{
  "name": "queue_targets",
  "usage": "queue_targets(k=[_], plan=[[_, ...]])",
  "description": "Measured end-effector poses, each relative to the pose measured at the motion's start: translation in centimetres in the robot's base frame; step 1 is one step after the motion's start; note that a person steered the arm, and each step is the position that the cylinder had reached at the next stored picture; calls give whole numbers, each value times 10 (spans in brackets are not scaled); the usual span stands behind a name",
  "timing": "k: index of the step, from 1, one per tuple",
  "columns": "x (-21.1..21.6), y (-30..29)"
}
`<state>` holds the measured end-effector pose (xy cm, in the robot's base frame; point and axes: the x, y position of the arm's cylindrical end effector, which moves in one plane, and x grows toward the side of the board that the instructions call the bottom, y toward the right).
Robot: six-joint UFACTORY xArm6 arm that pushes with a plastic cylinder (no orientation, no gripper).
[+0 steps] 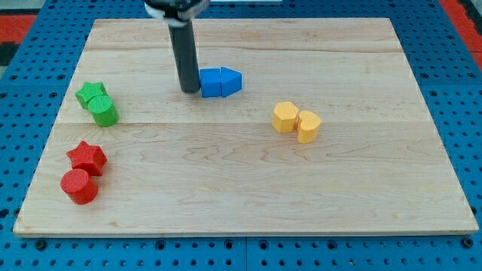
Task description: Put the green blocks vertical towards each other
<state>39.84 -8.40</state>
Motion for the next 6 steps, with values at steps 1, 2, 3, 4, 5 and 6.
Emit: queue_targets(k=[1,2,3,4,5,6], plan=[[65,-71],[53,-118],[11,-139],[0,-142],[0,-143],[6,-185]])
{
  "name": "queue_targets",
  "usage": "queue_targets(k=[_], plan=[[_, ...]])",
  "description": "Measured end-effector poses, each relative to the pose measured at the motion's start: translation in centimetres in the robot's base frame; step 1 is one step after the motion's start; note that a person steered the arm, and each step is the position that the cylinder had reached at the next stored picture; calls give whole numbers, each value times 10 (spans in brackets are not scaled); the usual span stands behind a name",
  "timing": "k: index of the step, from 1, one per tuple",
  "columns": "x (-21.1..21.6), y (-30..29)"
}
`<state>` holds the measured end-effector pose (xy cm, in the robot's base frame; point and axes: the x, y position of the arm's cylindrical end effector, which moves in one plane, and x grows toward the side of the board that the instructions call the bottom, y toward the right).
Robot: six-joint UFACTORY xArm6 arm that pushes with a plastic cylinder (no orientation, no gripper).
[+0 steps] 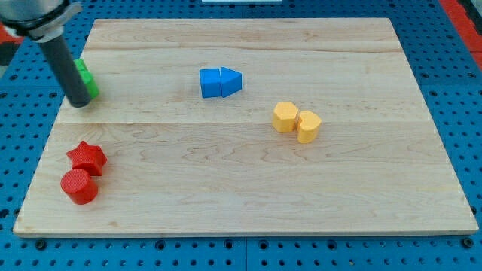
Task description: Put the green blocks vertical towards each other
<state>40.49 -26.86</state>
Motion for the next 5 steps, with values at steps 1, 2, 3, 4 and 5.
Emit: queue_targets(k=[1,2,3,4,5], plan=[[-11,-21],[-61,-21],[-79,-21],[-75,-35],[-105,-33]])
